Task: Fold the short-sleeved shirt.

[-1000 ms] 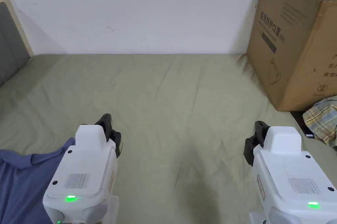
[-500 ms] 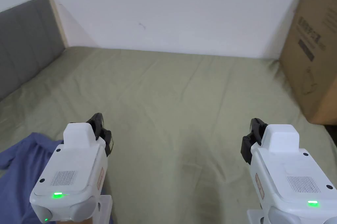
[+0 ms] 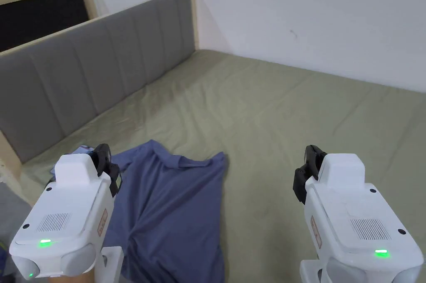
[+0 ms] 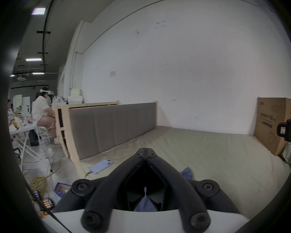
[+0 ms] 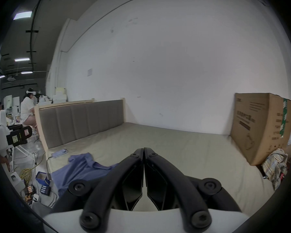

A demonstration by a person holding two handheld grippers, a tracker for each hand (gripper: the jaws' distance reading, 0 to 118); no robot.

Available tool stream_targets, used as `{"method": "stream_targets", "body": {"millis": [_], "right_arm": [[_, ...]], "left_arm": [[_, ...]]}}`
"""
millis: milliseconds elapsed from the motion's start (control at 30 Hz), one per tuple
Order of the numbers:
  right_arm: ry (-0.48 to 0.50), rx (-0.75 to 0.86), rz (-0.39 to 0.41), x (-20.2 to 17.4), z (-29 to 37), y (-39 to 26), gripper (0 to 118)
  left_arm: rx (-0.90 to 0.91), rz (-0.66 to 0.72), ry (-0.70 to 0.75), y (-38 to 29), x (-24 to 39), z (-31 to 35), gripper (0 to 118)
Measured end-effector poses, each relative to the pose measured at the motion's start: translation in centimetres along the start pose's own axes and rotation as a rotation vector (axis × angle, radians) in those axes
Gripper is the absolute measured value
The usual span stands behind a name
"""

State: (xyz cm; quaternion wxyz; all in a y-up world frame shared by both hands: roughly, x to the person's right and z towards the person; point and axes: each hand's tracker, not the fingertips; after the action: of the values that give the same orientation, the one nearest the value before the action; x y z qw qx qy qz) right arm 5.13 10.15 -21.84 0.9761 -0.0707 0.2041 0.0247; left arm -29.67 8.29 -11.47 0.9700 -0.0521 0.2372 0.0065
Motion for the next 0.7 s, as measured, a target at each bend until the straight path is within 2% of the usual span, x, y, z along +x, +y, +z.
{"method": "stream_targets", "body": {"millis": [167,333,533,700], "right_arm": [[0.063,-0.001,-0.002,-3.0,-1.2,0.1,0],[0.088,-0.006,0.0,-4.3,-1.6,0.2,0],[0.077,-0.005,0.014,-4.0,-1.8,0.3,0],[0.053,-0.017,0.024,-2.6,-2.4,0.2,0]], "left_arm": [[-0.02,-0.005,0.051,-0.2,-3.4,0.6,0],[-0.042,-0.013,0.061,-0.6,-4.4,0.3,0],[-0.086,-0.026,0.014,-0.7,-3.3,-1.2,0],[-0.288,-0.05,-0.095,-1.9,-1.2,-6.2,0]]}}
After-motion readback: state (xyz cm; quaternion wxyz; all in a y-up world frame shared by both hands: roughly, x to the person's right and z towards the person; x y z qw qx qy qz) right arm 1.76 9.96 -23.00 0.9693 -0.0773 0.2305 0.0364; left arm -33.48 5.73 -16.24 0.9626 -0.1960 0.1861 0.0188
